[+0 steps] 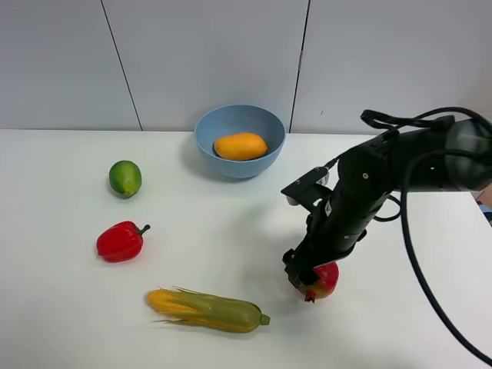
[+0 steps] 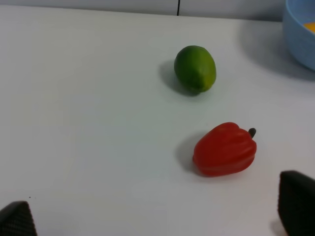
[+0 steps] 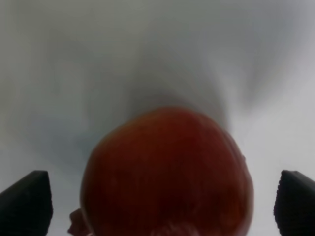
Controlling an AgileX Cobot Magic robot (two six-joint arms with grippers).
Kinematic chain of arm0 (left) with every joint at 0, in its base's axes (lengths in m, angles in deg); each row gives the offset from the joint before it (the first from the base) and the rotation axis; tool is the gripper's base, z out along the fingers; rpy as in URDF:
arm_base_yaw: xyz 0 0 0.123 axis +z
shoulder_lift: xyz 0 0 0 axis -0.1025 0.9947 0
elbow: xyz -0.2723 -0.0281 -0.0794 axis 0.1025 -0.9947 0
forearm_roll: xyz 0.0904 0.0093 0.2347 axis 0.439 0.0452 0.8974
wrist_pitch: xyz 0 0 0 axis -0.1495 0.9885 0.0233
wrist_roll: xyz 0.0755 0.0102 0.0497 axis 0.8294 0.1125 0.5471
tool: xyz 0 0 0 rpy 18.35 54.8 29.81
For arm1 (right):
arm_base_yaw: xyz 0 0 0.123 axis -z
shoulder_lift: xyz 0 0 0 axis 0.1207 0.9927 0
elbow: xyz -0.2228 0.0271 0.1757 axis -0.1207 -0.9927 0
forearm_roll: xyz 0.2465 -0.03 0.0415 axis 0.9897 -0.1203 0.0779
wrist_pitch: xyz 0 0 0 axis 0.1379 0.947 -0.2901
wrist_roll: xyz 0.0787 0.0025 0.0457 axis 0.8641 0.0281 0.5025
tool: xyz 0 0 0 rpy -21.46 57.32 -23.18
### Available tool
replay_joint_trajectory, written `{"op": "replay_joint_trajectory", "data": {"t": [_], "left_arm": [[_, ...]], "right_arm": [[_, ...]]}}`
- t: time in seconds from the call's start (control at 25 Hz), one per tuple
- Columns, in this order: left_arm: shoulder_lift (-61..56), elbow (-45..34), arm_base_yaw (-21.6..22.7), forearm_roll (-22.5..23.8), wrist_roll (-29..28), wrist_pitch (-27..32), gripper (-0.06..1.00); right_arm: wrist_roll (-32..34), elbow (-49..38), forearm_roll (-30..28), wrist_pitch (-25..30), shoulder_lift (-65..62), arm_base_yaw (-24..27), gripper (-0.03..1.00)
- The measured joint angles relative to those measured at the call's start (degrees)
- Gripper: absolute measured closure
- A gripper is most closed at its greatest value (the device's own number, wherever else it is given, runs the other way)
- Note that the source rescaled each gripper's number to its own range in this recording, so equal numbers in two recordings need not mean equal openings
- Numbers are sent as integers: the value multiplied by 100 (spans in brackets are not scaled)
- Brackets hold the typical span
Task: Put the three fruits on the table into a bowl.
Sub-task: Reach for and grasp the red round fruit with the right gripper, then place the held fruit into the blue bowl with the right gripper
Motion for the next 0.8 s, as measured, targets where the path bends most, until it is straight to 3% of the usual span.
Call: {"op": "replay_joint_trajectory", "data": {"t": [0.08,0.16,0.2,0.28,0.32,0.8], "left_arm": [[0,0,0,0,0,0,-6],[0,0,0,0,0,0,-6],[0,0,0,0,0,0,-6],[0,0,0,0,0,0,-6],[0,0,0,0,0,0,-6],[0,0,0,0,0,0,-6]], "right_arm": [[29,0,0,-4,98,0,33],[105,0,4,-22,139,0,40],[154,0,11,-31,154,0,49],[257,0,47,-26,177,0,79],[333,0,68,-6,178,11,89],[663,0,197,-51,-65,66,89]]}}
